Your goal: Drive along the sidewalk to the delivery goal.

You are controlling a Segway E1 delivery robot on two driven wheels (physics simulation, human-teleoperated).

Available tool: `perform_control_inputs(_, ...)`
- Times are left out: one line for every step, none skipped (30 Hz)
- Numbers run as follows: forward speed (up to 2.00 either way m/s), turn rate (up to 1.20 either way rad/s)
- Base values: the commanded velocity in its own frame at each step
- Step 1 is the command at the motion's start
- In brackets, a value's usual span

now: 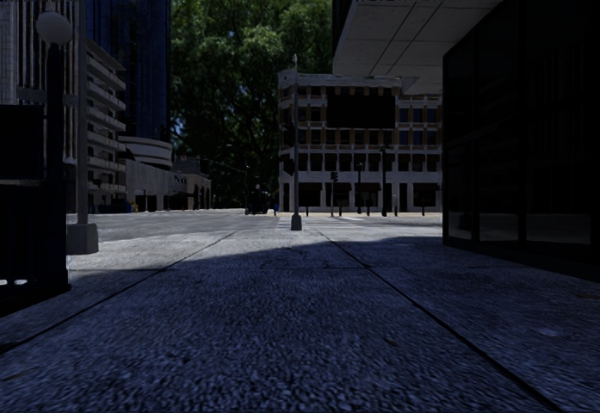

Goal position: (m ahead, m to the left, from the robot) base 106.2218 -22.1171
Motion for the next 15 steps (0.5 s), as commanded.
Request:
perform_control_inputs(2.00,0.00)
perform_control_inputs(2.00,0.00)
perform_control_inputs(2.00,0.00)
perform_control_inputs(2.00,0.00)
perform_control_inputs(2.00,0.00)
perform_control_inputs(2.00,0.00)
perform_control_inputs(2.00,0.00)
perform_control_inputs(2.00,0.00)
perform_control_inputs(2.00,0.00)
perform_control_inputs(2.00,0.00)
perform_control_inputs(2.00,0.00)
perform_control_inputs(2.00,0.00)
perform_control_inputs(2.00,0.00)
perform_control_inputs(2.00,0.00)
perform_control_inputs(2.00,0.00)
